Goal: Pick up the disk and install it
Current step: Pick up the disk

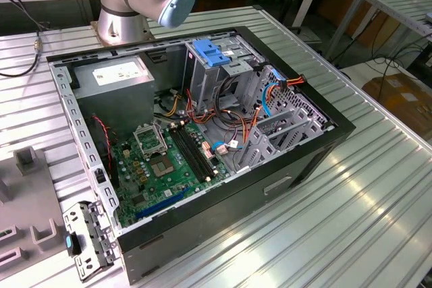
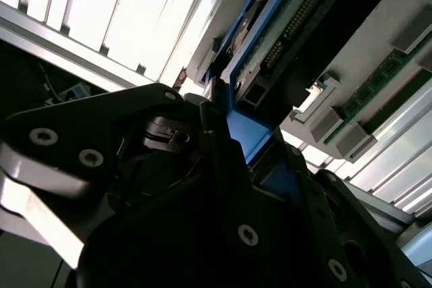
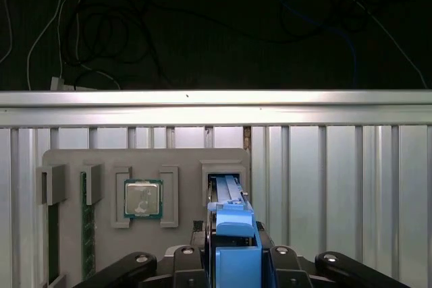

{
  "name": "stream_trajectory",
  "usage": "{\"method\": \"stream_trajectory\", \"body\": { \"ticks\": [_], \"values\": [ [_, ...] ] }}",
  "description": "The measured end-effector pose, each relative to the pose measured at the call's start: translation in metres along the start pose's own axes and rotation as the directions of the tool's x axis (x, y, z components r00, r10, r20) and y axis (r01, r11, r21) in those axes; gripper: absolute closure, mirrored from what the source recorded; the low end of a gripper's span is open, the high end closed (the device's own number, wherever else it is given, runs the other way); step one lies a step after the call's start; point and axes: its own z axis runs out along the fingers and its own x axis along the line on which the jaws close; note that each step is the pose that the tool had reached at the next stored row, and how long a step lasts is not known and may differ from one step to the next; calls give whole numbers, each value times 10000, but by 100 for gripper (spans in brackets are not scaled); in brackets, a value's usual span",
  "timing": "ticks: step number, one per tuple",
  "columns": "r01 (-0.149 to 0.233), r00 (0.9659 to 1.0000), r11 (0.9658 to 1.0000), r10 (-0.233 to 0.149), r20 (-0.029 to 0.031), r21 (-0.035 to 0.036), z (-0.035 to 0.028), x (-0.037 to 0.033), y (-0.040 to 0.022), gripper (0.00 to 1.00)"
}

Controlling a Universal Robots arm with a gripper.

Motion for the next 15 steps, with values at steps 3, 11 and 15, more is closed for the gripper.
{"method": "stream_trajectory", "body": {
  "ticks": [3,11,15],
  "values": [
    [0,10000,10000,0,-1,0,0,0,0,63],
    [0,10000,10000,0,2,3,-24,-1,0,63],
    [0,10000,10000,0,0,1,-119,-4,3,63]
  ]
}}
